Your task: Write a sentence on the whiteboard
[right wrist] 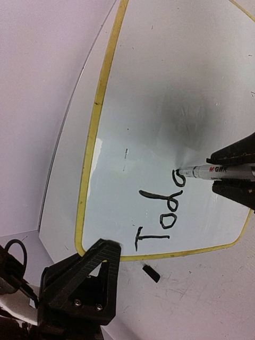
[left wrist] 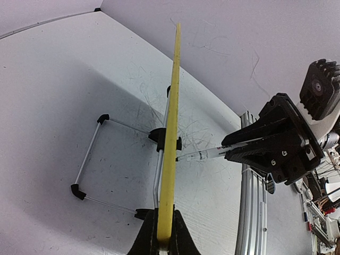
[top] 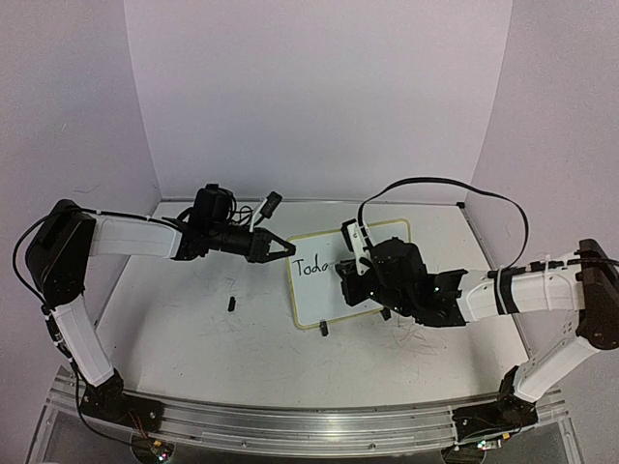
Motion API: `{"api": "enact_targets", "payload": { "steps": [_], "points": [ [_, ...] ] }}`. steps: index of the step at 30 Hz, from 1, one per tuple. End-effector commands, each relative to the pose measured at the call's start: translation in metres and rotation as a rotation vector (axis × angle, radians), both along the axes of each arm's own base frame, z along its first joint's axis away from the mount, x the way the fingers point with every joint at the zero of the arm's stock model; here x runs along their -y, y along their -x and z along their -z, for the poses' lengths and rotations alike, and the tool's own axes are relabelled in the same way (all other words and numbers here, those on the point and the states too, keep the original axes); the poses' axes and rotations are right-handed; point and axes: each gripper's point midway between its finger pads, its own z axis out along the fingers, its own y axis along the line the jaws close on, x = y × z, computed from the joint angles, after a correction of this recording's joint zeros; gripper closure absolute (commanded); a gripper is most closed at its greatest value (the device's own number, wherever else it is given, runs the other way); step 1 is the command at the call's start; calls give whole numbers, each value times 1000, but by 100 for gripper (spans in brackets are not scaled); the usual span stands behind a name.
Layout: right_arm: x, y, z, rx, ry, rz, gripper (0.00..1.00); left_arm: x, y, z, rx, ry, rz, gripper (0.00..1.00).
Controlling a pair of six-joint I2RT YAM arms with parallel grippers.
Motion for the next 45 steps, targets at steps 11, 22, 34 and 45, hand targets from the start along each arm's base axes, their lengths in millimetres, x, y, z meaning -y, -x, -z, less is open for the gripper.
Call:
{"api": "enact_targets", "payload": {
  "steps": [11, 22, 34, 45],
  "points": [
    [4, -17, -33, 75, -62, 79, 100, 0, 6, -24, 61, 33, 23, 100],
    [3, -12, -23, 48, -52, 54, 100, -1, 7, -25, 65, 34, 23, 100],
    [7, -3, 1, -15, -17, 29, 100, -1, 7, -26, 68, 36, 22, 100],
    [12, -2, 1, -16, -9, 39, 100, -1, 7, -26, 67, 35, 23, 100]
  ]
}}
